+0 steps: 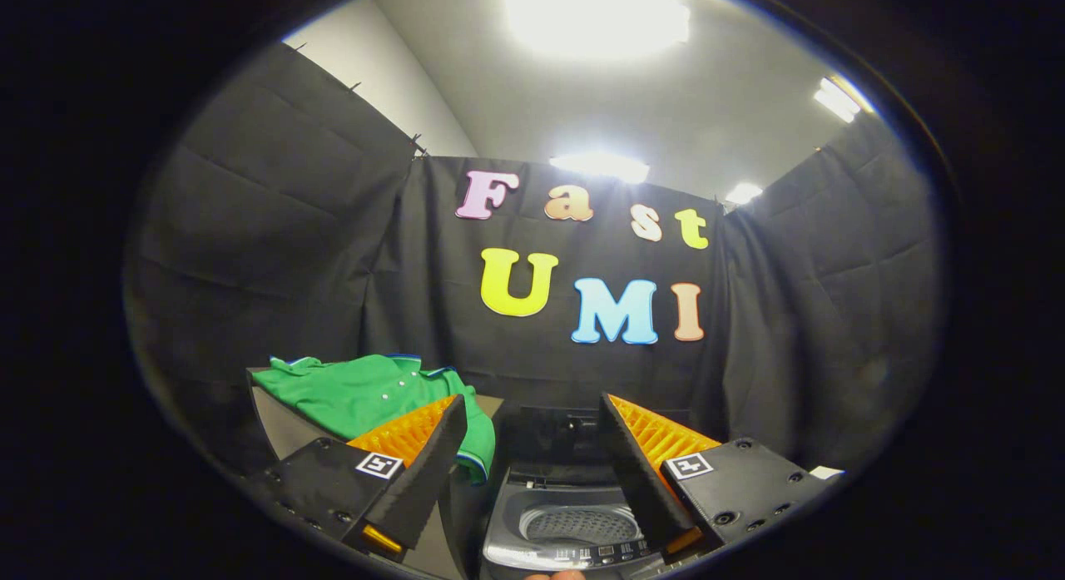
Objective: Put the clothes into the washing machine and then close the washing machine lid.
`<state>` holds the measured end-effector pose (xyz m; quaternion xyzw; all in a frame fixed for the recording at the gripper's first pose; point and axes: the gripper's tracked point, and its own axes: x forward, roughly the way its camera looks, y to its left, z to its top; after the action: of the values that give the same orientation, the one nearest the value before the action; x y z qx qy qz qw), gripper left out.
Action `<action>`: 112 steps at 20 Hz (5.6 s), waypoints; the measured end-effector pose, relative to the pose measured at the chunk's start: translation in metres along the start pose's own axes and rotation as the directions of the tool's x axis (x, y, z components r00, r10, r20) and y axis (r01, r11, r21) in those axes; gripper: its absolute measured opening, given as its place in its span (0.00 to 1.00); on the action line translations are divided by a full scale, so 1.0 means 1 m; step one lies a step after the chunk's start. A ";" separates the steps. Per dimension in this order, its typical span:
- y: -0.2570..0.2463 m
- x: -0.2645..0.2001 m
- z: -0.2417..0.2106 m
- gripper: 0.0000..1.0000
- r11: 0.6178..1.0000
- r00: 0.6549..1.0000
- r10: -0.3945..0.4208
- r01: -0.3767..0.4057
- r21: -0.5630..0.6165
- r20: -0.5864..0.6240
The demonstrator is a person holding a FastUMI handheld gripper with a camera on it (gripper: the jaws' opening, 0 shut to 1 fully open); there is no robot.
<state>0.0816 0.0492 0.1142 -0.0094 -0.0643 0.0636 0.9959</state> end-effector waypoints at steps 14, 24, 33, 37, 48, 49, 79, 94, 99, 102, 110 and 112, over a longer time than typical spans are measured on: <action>0.084 0.124 0.050 0.99 0.977 0.977 0.173 -0.154 0.148 -0.122; 0.140 0.192 0.021 0.98 0.956 0.893 0.253 -0.171 0.238 -0.373; 0.180 0.226 -0.037 0.97 0.952 0.745 0.302 -0.205 0.227 -0.595; 0.198 0.229 -0.055 0.97 0.946 0.680 0.324 -0.224 0.235 -0.657; 0.226 0.229 -0.102 0.97 0.950 0.478 0.307 -0.199 0.239 -0.823; 0.230 0.227 -0.110 0.97 0.952 0.460 0.299 -0.200 0.230 -0.836; 0.230 0.234 -0.050 0.01 0.918 0.569 0.392 -0.296 0.265 -0.723; 0.140 0.239 0.022 0.01 0.924 0.681 0.380 -0.253 0.286 -0.626; 0.089 0.239 0.017 0.01 0.938 0.698 0.345 -0.229 0.261 -0.628; 0.056 0.239 0.010 0.01 0.940 0.699 0.337 -0.210 0.270 -0.630; -0.037 0.233 0.000 0.01 0.948 0.722 0.304 -0.163 0.273 -0.622; -0.059 0.232 -0.003 0.01 0.949 0.729 0.295 -0.147 0.280 -0.618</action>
<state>0.3172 0.0205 0.1426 0.0676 0.2953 0.1813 0.9356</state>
